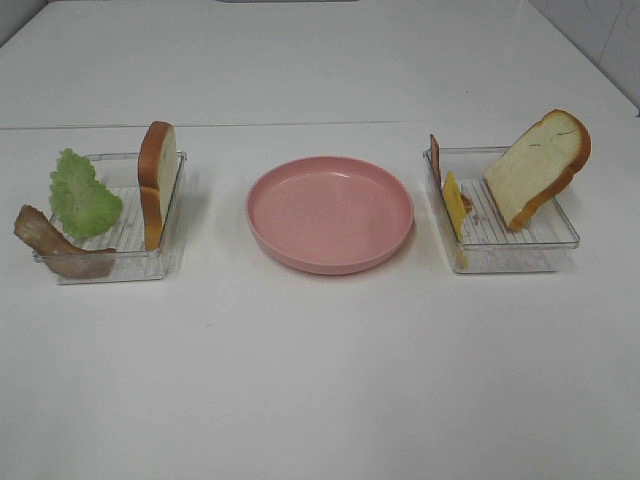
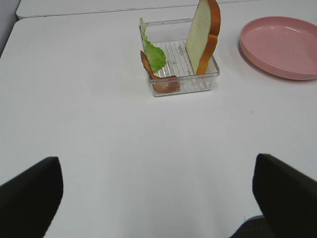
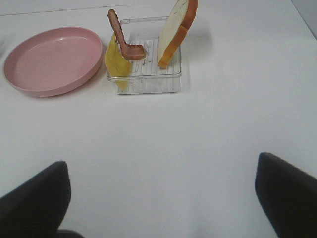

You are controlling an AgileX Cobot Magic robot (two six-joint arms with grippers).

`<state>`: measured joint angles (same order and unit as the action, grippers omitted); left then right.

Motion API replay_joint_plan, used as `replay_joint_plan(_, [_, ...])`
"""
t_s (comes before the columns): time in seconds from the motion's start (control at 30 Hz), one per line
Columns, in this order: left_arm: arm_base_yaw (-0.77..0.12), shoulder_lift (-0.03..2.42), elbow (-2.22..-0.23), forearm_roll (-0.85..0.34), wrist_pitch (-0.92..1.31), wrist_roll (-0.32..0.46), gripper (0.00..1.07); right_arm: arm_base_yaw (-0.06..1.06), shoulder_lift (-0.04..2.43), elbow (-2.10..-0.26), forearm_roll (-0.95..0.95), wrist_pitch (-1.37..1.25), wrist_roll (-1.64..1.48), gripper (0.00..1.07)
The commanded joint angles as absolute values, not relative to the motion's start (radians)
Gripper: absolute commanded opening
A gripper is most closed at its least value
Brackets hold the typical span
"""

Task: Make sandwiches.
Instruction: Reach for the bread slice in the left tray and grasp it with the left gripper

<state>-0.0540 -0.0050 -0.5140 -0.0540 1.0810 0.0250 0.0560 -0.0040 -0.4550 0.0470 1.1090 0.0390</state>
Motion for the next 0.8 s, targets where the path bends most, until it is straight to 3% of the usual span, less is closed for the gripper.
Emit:
replay_joint_plan(0.03, [-0.052, -0.003, -0.515, -0.055, 1.076, 0.017, 0.99, 0.053, -0.035, -0.452, 0.043, 1.099, 0.034, 0.94])
replay_joint_plan(0.67, [-0.052, 0.002, -0.515, -0.052, 1.076, 0.018, 0.99, 0.053, -0.035, -0.452, 0.043, 1.099, 0.034, 0.94])
replay_joint_plan(0.8, [-0.052, 0.116, -0.55, -0.036, 1.104, 0.017, 0.99, 0.053, -0.035, -0.452, 0.043, 1.099, 0.034, 0.94])
